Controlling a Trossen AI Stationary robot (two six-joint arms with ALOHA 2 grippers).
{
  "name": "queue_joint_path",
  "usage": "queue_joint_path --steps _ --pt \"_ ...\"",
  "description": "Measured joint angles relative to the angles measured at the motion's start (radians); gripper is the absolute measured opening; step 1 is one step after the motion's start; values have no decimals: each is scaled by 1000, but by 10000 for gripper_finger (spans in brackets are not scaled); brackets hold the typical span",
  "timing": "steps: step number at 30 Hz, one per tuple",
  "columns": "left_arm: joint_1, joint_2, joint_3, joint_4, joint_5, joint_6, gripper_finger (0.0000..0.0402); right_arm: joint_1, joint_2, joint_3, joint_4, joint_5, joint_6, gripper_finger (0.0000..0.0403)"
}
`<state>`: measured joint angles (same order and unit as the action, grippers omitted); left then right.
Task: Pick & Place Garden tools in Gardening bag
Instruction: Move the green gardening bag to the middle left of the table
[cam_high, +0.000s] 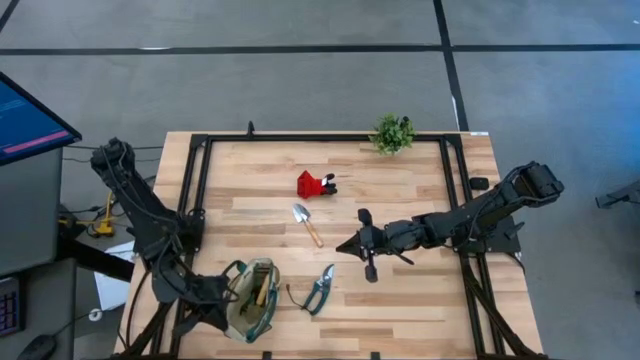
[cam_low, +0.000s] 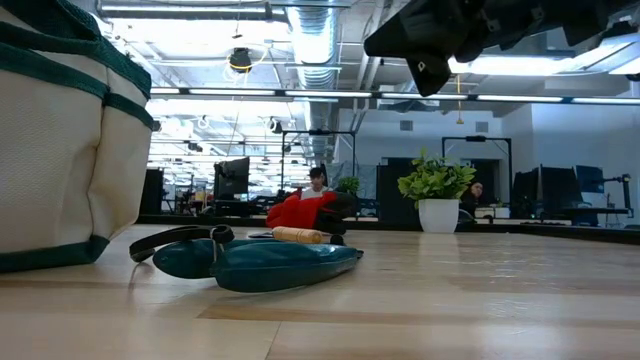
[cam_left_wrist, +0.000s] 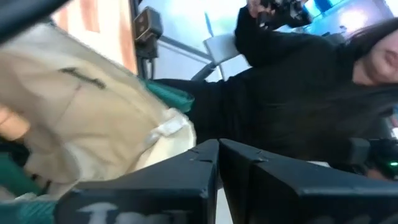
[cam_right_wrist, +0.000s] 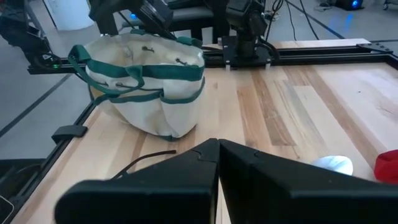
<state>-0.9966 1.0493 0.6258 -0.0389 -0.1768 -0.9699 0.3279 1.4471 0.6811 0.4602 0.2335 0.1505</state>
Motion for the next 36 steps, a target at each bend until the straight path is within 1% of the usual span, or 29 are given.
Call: queue_joint_path --steps 2,7,14,17,20,25,28,31,33,36 --pt "3 -19 0 -25 -15 1 1 0 0 0 3 0 0 0" --pt "52 -72 0 -114 -166 -3 1 -1 0 0 7 4 -1 0" --pt "170 -81 0 -172 -164 -11 1 -1 0 0 6 7 -3 0" --pt "242 -68 0 -191 -116 -2 1 -2 0 0 5 7 -3 0" --pt "315 -67 0 -235 -91 30 1 -3 0 0 5 7 -5 0" --pt "447 -67 0 -284 30 187 1 -4 0 0 4 7 -26 0" --pt "501 -67 18 -286 82 317 1 -4 0 0 2 7 -27 0" --pt "537 -67 65 -288 137 430 1 -4 0 0 -7 7 -27 0" --pt "545 -67 101 -334 148 491 1 -4 0 0 -8 7 -27 0" --pt "560 -67 136 -473 146 572 1 -4 0 0 -12 7 -27 0"
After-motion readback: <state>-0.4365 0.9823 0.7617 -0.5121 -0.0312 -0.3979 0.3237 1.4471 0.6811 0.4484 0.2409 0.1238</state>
